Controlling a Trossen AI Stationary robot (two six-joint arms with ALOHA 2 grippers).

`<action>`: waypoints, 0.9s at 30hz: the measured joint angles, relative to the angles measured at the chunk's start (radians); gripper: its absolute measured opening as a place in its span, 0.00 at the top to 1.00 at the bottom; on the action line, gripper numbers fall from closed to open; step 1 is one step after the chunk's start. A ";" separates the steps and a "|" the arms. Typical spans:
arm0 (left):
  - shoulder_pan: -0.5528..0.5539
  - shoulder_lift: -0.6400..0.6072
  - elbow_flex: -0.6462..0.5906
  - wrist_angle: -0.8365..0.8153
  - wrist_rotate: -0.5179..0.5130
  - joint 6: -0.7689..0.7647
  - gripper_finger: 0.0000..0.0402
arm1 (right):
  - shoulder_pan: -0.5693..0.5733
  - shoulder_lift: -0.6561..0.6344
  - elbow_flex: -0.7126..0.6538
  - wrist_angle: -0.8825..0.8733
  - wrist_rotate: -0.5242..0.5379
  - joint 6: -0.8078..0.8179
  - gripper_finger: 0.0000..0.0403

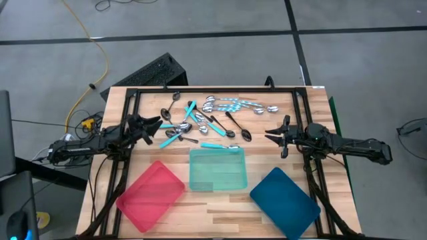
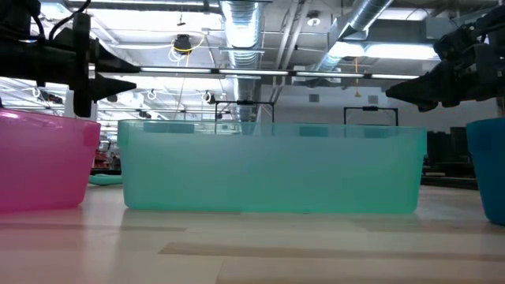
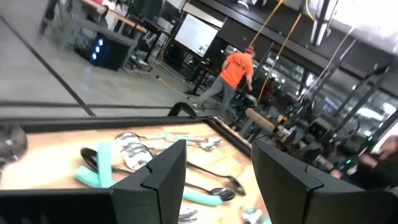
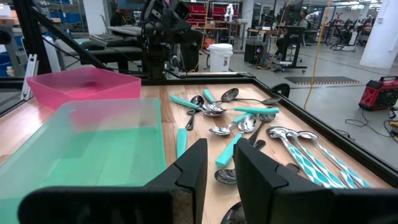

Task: Sort silverware by color (type)

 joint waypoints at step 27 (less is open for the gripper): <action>0.000 0.000 0.001 0.082 -0.104 -0.274 0.58 | -0.015 0.000 0.001 0.164 0.083 0.102 0.74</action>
